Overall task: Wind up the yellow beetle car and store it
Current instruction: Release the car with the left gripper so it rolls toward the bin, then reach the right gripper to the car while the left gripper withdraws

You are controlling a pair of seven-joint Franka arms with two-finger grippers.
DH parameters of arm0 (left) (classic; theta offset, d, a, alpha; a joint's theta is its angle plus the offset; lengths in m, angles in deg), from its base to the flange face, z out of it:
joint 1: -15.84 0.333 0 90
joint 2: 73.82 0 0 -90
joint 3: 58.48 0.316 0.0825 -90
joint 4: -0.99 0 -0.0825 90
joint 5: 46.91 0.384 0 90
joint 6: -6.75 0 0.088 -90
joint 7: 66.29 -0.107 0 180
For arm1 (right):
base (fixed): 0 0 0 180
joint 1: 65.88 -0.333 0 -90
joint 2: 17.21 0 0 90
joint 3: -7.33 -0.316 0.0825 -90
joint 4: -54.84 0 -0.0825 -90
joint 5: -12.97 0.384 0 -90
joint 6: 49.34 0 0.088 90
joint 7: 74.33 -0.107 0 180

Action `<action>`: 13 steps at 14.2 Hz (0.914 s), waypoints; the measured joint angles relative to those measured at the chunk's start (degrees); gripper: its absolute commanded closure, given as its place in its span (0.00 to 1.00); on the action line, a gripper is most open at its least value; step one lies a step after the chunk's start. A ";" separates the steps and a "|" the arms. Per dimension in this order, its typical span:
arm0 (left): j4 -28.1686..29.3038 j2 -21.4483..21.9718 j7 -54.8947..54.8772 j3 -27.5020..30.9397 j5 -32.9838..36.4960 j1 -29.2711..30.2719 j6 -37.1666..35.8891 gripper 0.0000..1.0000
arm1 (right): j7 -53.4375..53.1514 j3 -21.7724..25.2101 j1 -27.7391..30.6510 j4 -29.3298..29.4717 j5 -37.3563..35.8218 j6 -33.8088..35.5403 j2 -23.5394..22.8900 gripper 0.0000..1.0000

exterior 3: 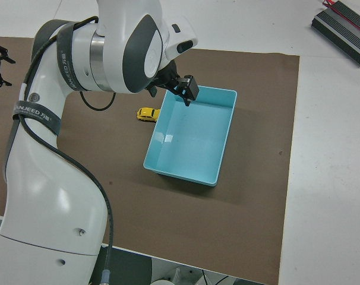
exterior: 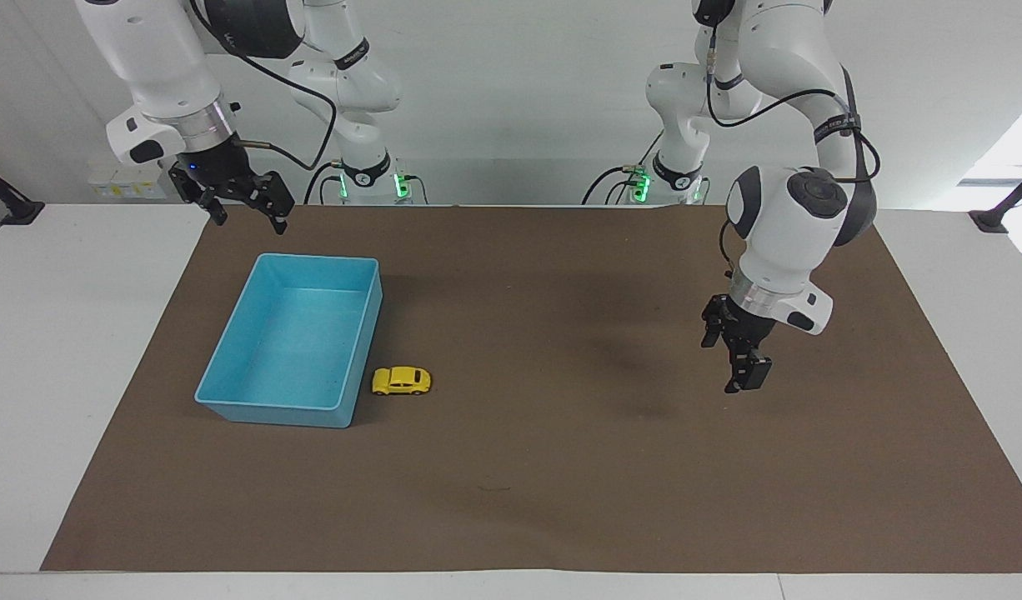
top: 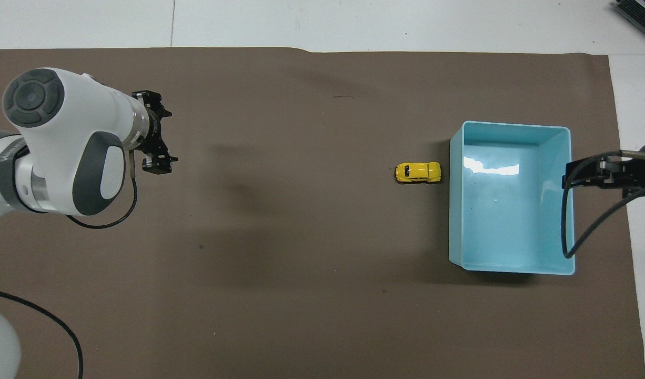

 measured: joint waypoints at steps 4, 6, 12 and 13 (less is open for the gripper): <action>-2.26 2.19 -4.20 0.24 0.09 0.02 -1.26 0.00 | -3.63 -0.32 -1.85 -3.43 0.32 -4.81 0.59 0.00; -2.30 4.07 -11.62 0.38 0.10 0.04 -4.03 0.00 | -8.05 -0.35 -3.16 -4.56 0.32 -6.37 0.35 0.00; -2.57 5.93 -28.22 0.49 0.10 0.04 -5.55 0.00 | -27.40 -0.42 -7.44 -5.54 0.34 -9.49 -1.62 0.00; -2.84 6.09 -31.31 0.54 0.10 0.06 -6.21 0.00 | -29.90 -0.44 -7.99 -5.69 0.34 -10.02 -1.89 0.00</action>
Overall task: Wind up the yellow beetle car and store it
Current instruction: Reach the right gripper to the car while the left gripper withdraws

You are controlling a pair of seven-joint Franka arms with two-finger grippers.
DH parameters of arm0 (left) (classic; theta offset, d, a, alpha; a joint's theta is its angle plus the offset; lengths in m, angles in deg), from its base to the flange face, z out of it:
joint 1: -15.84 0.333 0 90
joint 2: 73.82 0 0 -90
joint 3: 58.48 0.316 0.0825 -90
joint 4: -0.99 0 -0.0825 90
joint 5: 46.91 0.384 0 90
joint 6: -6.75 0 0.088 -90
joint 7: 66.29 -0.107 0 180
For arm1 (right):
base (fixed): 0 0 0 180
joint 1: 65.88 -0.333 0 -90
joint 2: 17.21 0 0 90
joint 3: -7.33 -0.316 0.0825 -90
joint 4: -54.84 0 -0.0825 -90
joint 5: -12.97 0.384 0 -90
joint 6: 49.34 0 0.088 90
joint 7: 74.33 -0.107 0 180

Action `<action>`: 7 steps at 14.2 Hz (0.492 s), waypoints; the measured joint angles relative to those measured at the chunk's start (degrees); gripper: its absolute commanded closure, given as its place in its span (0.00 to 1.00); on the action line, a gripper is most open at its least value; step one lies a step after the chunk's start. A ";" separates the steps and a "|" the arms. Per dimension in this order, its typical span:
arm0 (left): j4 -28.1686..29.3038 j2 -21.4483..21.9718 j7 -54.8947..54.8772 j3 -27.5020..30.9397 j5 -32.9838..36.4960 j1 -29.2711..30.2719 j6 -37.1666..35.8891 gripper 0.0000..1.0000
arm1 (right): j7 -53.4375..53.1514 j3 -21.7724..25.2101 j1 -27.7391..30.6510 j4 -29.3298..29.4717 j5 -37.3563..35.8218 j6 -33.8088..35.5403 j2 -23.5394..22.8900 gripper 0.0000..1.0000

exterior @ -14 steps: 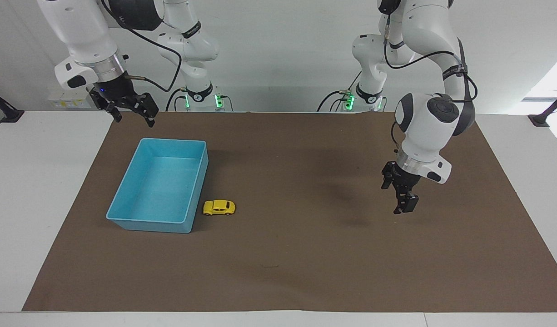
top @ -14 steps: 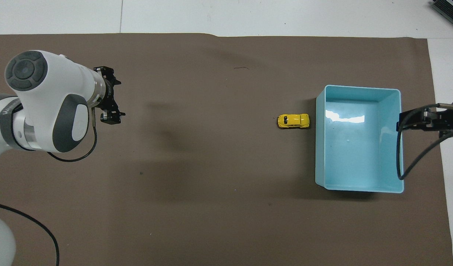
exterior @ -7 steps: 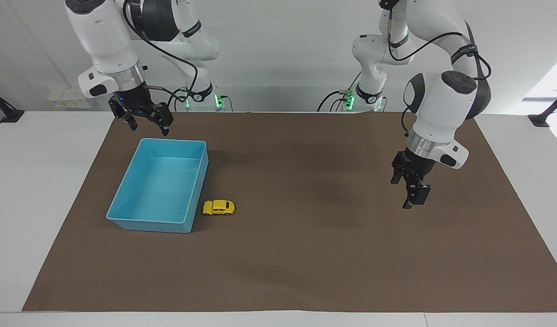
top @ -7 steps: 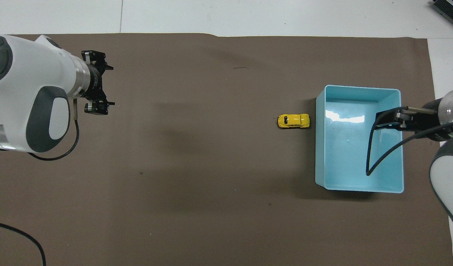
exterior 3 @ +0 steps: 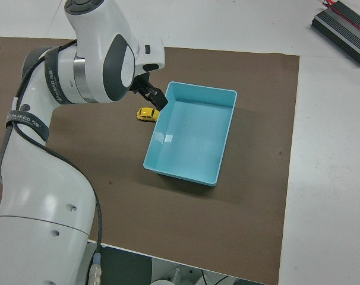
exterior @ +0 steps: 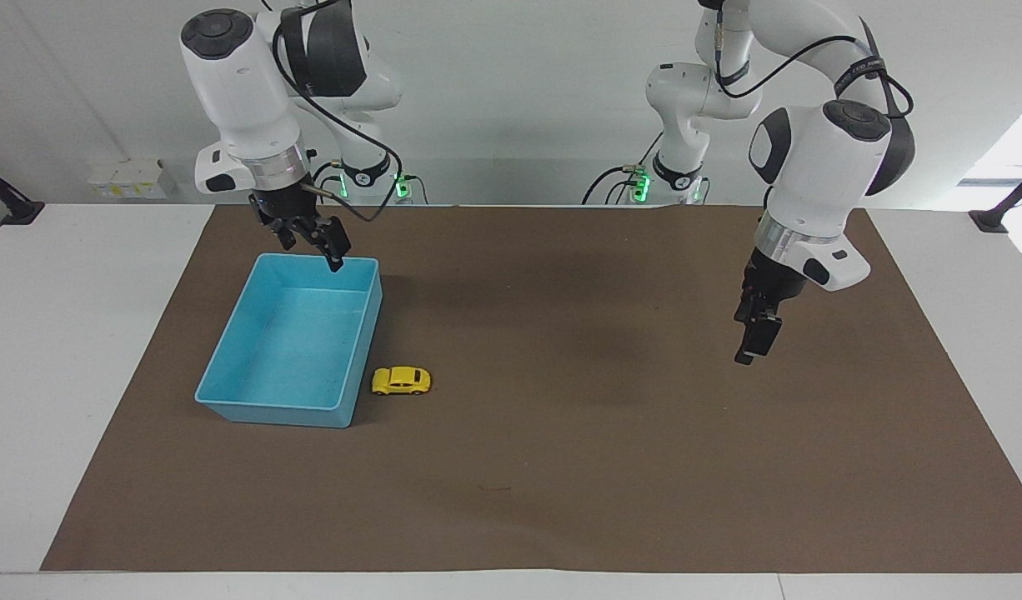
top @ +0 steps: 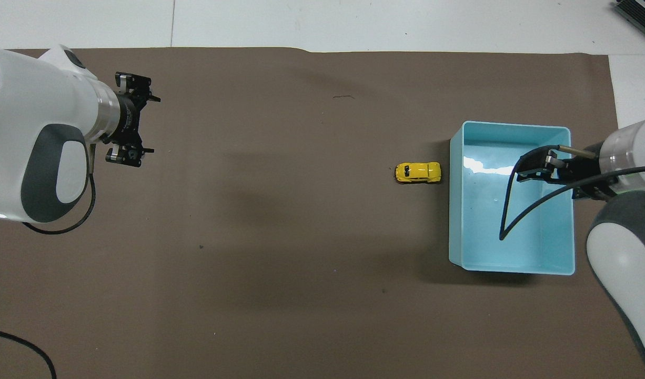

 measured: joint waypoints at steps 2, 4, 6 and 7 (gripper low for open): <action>-0.58 0.45 -7.35 0.15 0.00 0.28 -2.01 0.00 | -5.72 0.01 -1.26 -0.18 0.02 -0.56 -0.96 0.00; -0.89 1.35 -14.79 0.24 0.00 0.77 -4.32 0.00 | -14.13 -0.02 -3.46 -0.19 -0.01 -0.94 -2.41 0.00; -0.91 2.16 -20.41 0.34 0.00 1.42 -6.02 0.00 | -23.10 -0.02 -5.45 -0.10 -0.11 -1.72 -4.06 0.00; -0.91 2.49 -22.36 0.47 0.00 1.55 -6.69 0.00 | -27.19 -0.03 -6.18 -0.07 -0.30 -2.42 -4.95 0.00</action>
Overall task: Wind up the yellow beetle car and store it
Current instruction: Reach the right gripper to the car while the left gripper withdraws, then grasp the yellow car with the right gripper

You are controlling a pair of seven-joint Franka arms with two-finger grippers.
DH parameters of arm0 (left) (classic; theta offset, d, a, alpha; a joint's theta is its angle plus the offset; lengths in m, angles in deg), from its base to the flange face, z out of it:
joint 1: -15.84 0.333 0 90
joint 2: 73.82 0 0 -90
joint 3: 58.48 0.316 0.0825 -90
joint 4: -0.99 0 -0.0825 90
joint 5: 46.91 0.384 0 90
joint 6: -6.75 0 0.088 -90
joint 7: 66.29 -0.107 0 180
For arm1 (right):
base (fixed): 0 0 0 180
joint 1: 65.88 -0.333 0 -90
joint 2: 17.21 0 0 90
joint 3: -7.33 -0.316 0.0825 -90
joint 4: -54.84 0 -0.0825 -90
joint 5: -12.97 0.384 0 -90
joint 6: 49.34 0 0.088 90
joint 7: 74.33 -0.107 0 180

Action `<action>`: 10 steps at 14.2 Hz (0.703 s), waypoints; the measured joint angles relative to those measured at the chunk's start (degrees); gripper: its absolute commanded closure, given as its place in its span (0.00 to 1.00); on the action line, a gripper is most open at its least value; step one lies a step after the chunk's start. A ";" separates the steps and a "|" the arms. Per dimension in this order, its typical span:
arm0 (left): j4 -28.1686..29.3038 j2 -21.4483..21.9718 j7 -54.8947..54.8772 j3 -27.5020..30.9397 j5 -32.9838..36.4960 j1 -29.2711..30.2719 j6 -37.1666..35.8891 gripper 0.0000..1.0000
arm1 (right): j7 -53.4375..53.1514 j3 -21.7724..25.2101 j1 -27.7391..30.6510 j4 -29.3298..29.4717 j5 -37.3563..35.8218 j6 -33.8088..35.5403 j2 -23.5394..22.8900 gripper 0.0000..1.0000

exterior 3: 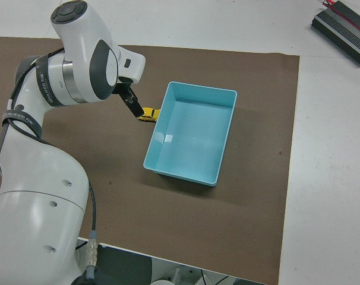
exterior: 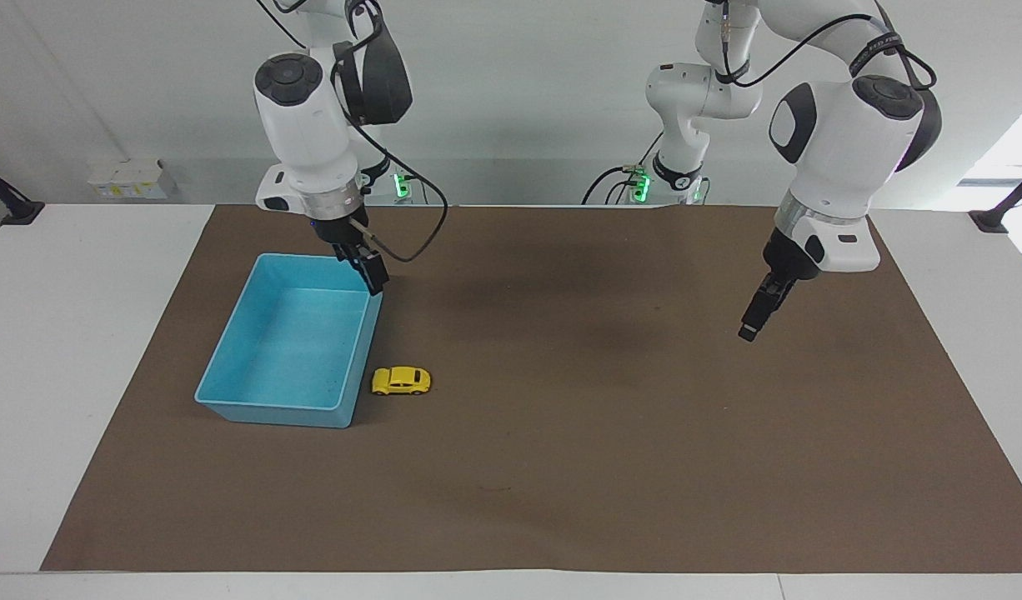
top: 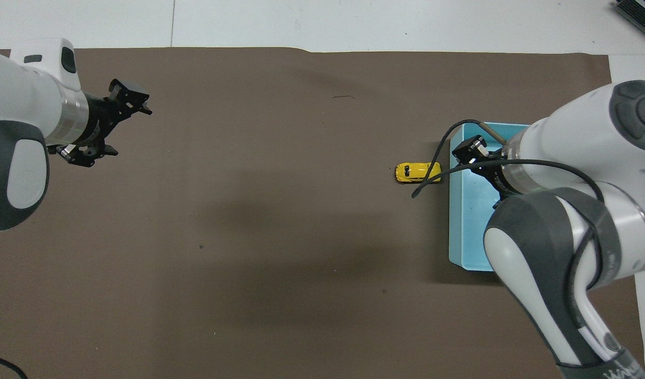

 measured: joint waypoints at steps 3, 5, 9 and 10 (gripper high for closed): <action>0.00 0.85 -4.61 0.01 0.00 0.49 -1.63 0.00 | -10.31 0.00 -1.31 0.10 -1.45 -2.76 -3.07 0.00; 0.00 1.45 -9.61 0.02 0.00 1.10 -3.18 0.00 | -14.88 0.00 -1.61 0.24 -1.93 -4.43 -4.74 0.00; 0.00 2.27 -22.62 0.06 0.00 2.48 -7.12 0.00 | -23.53 0.00 -2.45 0.29 -3.12 -8.10 -8.12 0.00; 0.00 2.40 -26.74 0.09 0.00 3.01 -7.91 0.00 | -25.46 0.00 -2.83 0.27 -3.48 -9.23 -9.33 0.00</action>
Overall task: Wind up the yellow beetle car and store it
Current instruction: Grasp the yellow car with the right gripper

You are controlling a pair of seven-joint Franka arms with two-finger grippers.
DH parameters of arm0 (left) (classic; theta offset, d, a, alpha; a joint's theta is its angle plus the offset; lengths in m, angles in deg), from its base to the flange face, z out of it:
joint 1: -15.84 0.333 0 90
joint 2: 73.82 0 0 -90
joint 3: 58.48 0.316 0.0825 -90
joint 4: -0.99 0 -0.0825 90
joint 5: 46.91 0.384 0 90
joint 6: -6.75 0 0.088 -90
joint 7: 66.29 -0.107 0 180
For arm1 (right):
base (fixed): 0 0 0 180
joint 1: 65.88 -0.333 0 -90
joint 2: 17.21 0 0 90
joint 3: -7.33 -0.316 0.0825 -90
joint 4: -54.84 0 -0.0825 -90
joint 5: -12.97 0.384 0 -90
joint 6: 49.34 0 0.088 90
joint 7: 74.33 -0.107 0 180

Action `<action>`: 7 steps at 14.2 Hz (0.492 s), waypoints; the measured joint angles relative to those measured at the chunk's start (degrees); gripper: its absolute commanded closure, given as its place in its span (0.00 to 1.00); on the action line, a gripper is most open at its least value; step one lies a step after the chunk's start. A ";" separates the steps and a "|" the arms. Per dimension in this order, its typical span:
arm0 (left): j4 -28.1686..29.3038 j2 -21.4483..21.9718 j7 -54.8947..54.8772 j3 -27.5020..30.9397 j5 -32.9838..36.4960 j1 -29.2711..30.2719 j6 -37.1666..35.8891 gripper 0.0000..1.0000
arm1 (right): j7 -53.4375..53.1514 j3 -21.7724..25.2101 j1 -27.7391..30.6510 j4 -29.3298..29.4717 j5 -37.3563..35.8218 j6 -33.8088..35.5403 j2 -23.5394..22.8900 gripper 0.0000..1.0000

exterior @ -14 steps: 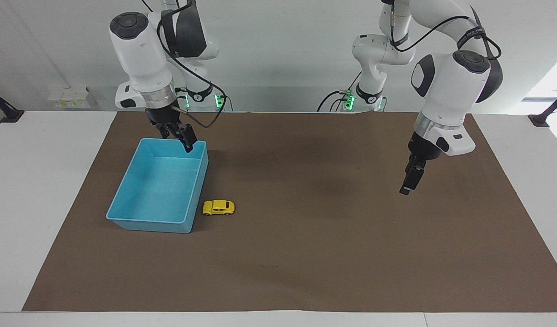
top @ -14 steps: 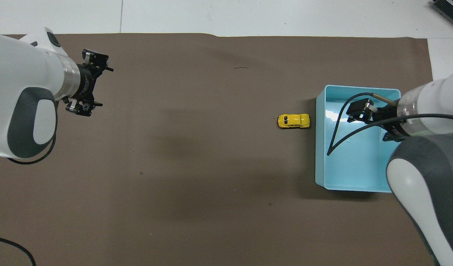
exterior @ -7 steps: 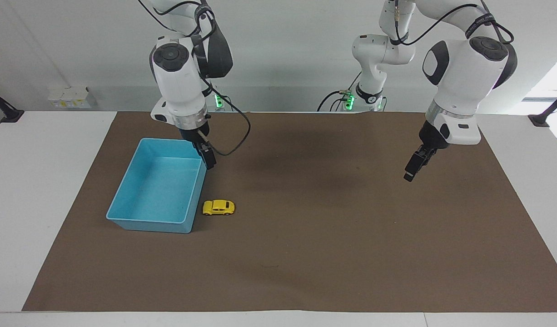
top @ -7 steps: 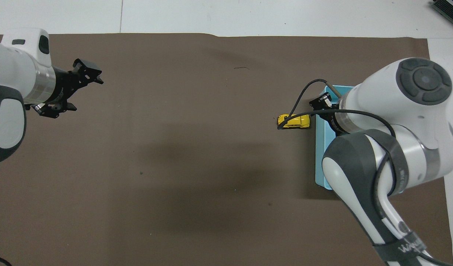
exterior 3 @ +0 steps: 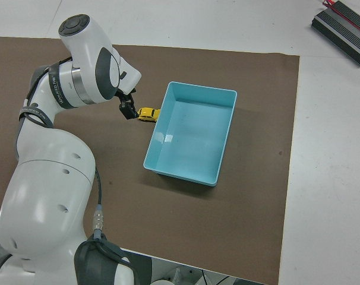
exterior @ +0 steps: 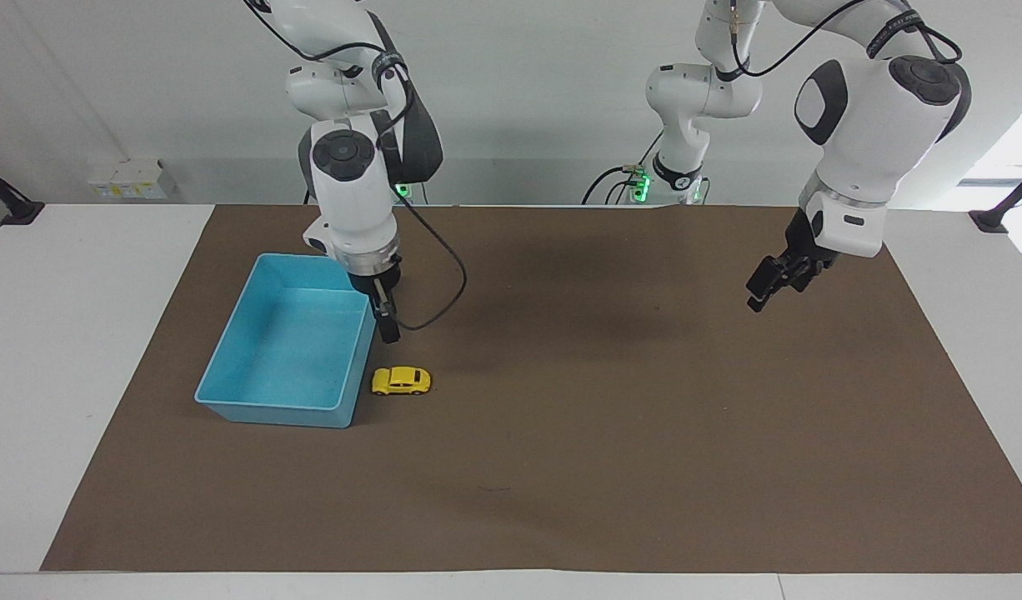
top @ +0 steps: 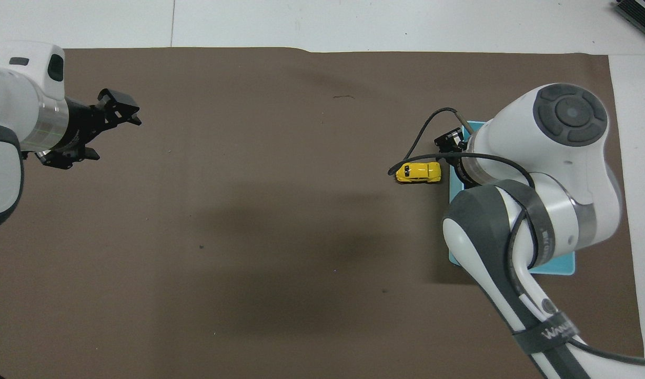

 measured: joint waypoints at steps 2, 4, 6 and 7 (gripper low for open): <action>0.00 0.34 -8.37 0.02 0.00 0.72 -2.15 0.00 | -4.06 0.01 -0.25 0.00 -0.73 -3.28 -2.20 0.00; -0.01 0.67 -14.81 0.03 0.26 0.92 -3.91 0.00 | -7.61 0.01 -0.25 -0.02 -1.64 -5.97 -4.14 0.00; -0.06 1.37 -17.52 0.04 1.13 1.03 -4.07 0.00 | -10.78 0.01 -0.25 -0.02 -2.60 -8.39 -6.24 0.00; -0.19 1.87 -17.88 0.04 1.34 1.06 -4.08 0.00 | -12.41 0.01 -0.25 -0.04 -3.88 -9.75 -7.38 0.00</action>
